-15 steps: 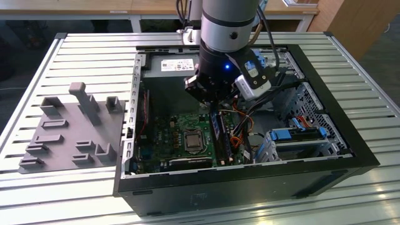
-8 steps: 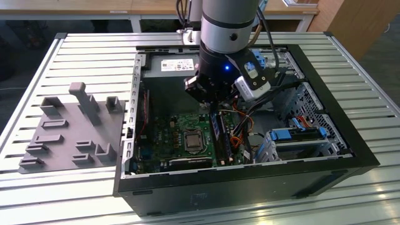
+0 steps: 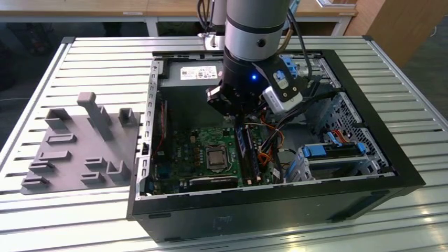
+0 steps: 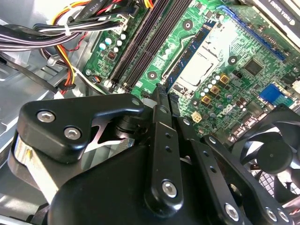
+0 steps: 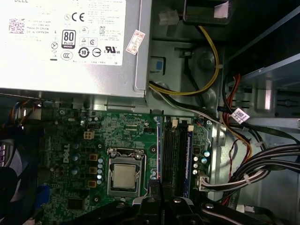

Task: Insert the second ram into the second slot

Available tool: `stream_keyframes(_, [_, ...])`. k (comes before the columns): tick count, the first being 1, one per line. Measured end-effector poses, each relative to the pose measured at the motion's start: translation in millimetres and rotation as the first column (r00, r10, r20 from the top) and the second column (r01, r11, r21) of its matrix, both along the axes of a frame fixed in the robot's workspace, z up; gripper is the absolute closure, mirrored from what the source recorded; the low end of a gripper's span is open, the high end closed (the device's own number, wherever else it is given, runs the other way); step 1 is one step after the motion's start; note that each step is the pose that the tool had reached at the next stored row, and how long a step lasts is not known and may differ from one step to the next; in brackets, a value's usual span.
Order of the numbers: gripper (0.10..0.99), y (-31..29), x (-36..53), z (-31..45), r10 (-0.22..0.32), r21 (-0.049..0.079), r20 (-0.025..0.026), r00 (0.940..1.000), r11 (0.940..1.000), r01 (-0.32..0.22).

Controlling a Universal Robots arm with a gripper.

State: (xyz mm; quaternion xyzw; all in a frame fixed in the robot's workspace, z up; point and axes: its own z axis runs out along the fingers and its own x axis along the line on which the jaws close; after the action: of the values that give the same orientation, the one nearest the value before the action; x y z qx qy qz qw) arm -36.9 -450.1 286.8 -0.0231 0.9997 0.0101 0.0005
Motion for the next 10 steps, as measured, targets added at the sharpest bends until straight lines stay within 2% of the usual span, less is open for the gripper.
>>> stream_keyframes(10, [0.953,0.0,0.0,-3.6,0.0,0.0,0.0001,1.0,1.0,0.0])
